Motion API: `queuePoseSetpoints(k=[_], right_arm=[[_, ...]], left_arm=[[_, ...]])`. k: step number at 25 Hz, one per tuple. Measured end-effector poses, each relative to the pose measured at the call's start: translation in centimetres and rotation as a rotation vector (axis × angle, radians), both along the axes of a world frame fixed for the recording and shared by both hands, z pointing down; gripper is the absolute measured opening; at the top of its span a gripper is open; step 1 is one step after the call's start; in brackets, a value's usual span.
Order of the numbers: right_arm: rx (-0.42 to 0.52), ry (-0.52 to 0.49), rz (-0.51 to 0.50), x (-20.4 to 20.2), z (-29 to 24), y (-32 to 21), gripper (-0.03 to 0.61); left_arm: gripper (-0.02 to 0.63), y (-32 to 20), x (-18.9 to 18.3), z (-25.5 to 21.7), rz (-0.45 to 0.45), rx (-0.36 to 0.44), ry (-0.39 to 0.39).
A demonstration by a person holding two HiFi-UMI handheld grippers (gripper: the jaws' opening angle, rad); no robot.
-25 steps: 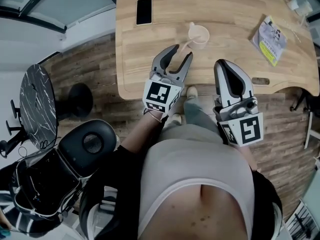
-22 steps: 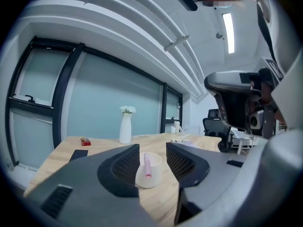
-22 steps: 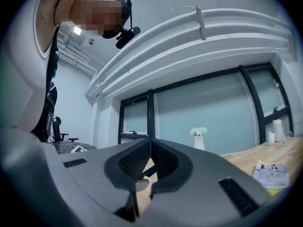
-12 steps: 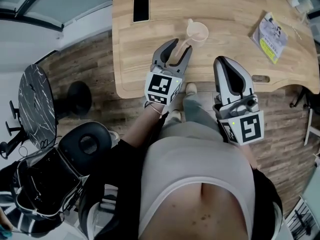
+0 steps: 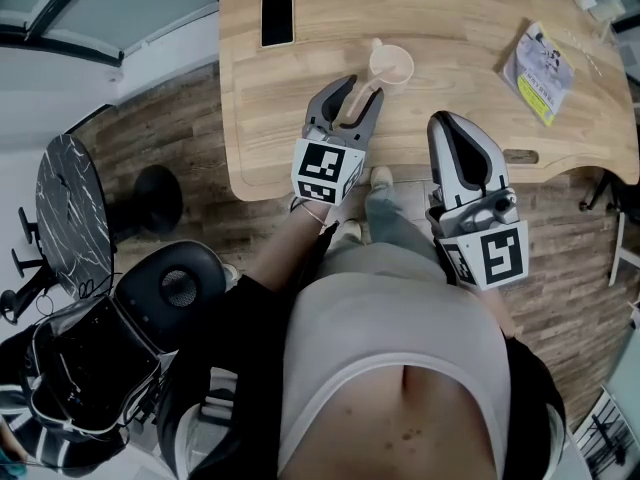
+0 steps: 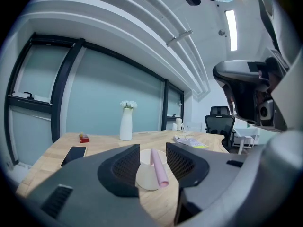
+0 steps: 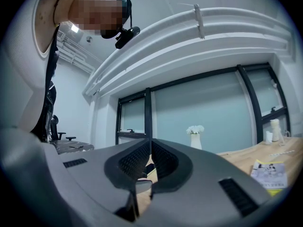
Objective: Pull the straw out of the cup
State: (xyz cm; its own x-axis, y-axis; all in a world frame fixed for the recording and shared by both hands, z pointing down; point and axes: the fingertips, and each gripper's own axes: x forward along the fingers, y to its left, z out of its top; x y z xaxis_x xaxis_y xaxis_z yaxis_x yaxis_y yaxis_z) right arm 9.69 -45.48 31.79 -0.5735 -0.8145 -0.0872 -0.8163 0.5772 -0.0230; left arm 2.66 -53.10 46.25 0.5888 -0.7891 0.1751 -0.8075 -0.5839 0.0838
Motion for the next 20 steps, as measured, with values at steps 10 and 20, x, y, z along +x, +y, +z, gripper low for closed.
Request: queuePoseSetpoints(k=[10,20], right_arm=[[-0.011,-0.002,0.01,0.5,-0.1,-0.3,0.031],[-0.018,0.001,0.027,1.2,0.5,-0.6,0.031]], left_arm=[[0.13,-0.7,0.5,0.5,-0.006,-0.007,-0.025],[0.077,-1.2,0.6,1.2,-0.017,-0.014,-0.03]])
